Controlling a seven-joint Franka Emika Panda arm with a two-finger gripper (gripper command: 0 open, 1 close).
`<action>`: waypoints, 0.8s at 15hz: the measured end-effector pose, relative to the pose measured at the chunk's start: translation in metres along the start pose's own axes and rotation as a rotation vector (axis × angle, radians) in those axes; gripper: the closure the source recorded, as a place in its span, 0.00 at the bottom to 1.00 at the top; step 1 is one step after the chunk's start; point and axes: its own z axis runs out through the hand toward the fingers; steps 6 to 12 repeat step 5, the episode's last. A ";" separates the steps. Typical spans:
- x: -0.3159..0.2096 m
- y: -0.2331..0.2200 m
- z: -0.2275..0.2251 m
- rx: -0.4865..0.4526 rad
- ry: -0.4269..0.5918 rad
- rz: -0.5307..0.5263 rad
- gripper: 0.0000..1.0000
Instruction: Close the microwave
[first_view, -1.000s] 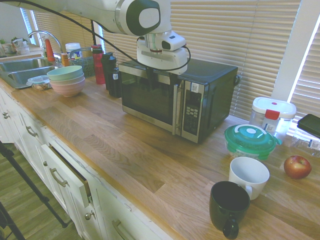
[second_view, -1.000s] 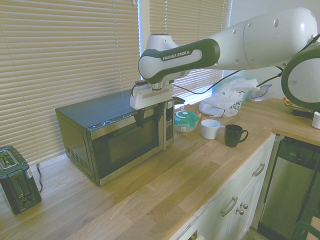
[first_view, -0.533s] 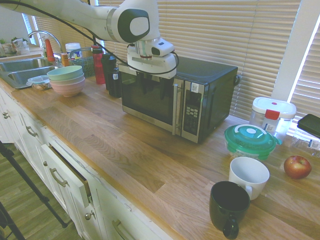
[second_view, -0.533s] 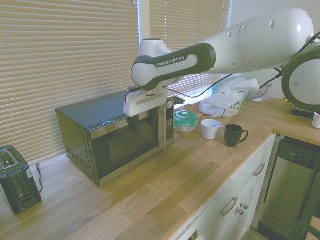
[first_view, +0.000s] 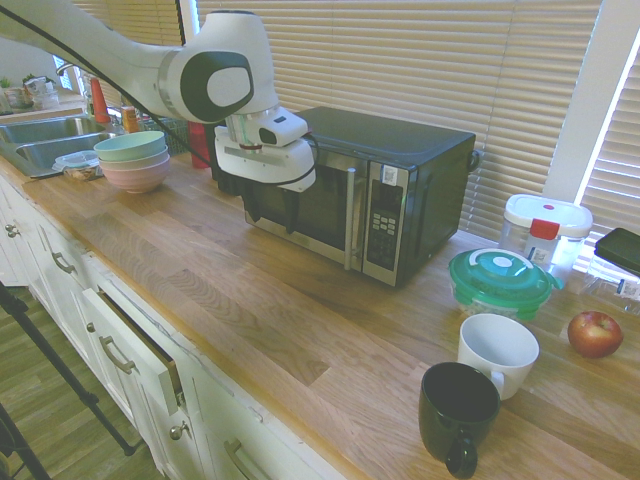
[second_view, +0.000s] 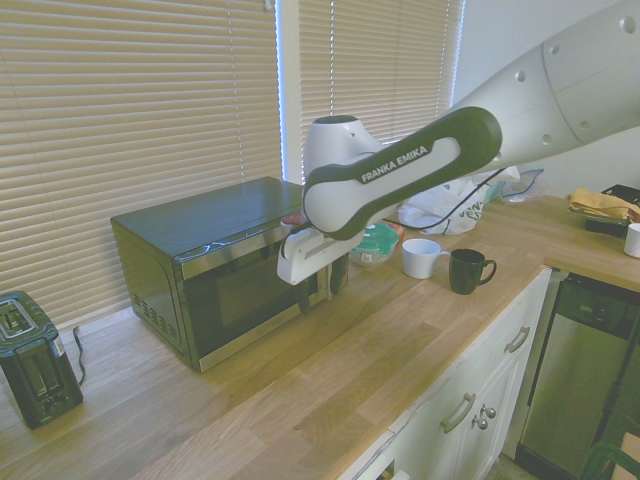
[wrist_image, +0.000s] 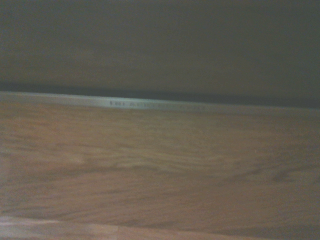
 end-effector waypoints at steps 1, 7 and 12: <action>-0.012 0.009 0.000 0.003 0.004 -0.003 0.00; -0.050 0.038 -0.002 0.021 0.016 -0.013 0.00; -0.050 0.038 -0.002 0.021 0.016 -0.013 0.00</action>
